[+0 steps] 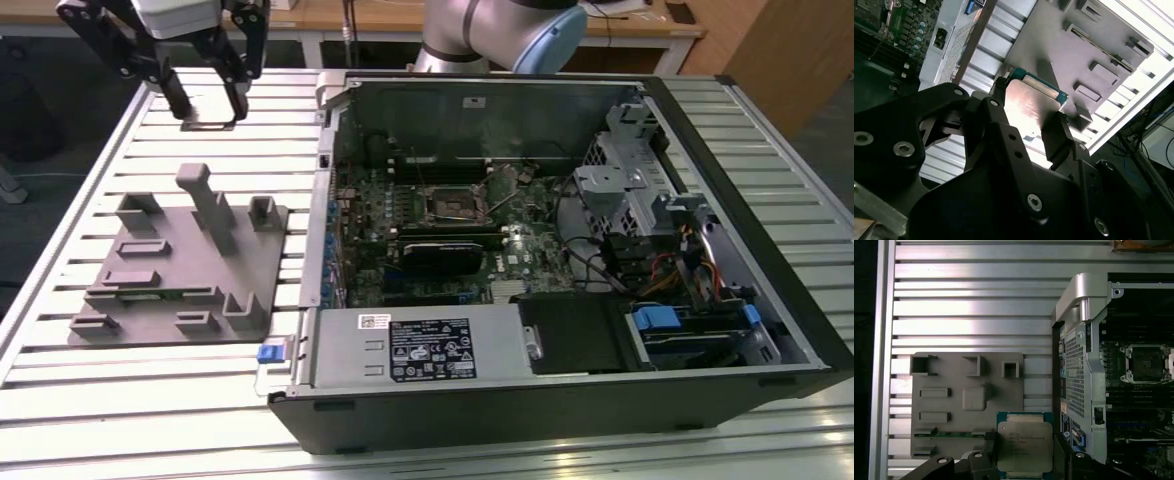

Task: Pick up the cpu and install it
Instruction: 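Pick up the cpu and move it towards the insertion slot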

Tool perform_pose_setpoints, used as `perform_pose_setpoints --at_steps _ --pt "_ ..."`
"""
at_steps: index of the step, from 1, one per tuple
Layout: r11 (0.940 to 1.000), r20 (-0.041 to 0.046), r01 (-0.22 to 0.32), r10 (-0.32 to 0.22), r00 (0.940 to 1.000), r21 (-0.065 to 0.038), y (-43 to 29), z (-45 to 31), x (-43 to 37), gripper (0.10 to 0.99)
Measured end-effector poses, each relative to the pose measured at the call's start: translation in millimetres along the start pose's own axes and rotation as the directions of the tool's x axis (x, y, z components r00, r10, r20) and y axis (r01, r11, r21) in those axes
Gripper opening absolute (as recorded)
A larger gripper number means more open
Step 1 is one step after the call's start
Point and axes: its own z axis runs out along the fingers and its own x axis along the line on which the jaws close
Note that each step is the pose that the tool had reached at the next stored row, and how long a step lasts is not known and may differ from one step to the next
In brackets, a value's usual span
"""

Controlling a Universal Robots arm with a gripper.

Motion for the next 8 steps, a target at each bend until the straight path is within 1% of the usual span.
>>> perform_pose_setpoints --at_steps 3,5,8 --pt "1.0000 -0.0001 0.000 0.000 1.0000 0.000 0.1 -0.1 -3.8 0.537" --pt "1.0000 -0.0001 0.000 0.000 1.0000 0.000 0.2 0.0 -9.1 0.537" --pt "1.0000 0.0000 0.000 0.000 1.0000 0.000 0.2 0.0 -13.1 0.537"
